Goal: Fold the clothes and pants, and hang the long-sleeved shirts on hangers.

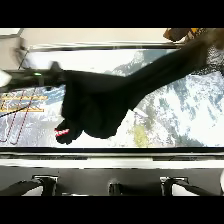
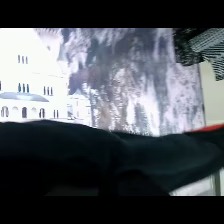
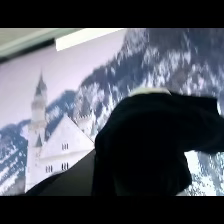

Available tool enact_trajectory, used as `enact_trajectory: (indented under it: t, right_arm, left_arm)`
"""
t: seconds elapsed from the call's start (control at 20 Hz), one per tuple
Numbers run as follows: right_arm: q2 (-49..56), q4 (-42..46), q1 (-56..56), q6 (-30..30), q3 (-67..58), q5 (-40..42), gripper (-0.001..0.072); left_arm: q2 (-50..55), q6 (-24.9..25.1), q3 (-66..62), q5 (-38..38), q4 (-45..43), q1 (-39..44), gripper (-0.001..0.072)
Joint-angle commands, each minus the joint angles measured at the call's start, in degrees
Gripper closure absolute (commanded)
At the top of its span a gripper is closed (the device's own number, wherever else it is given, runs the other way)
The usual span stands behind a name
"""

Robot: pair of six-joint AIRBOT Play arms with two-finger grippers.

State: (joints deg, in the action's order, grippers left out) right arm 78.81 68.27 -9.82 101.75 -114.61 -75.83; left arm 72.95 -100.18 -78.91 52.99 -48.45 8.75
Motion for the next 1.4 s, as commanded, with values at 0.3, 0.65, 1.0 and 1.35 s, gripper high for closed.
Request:
enact_trajectory:
  t: [0.3, 0.65, 1.0, 1.35]
  right_arm:
    - [24.4, -4.4, 3.4, 1.1, 0.6, -0.7, 0.0662]
    - [19.4, 7.5, 4.1, 0.9, 0.6, -7.7, 0.0662]
    - [16.0, 14.8, 4.1, 0.9, 0.6, -10.4, 0.0662]
    - [16.0, 15.0, 4.1, 1.0, 0.7, -11.0, 0.0662]
  left_arm:
    - [25.5, 3.0, -5.7, -12.7, 7.1, 1.4, 0.0144]
    - [6.9, -8.3, -1.9, 7.3, -10.8, -12.0, 0.0053]
    - [-17.6, -10.0, 37.3, 3.0, 3.0, -4.4, 0.0053]
    - [-11.9, -10.0, 49.0, -18.9, 16.3, 15.3, 0.0053]
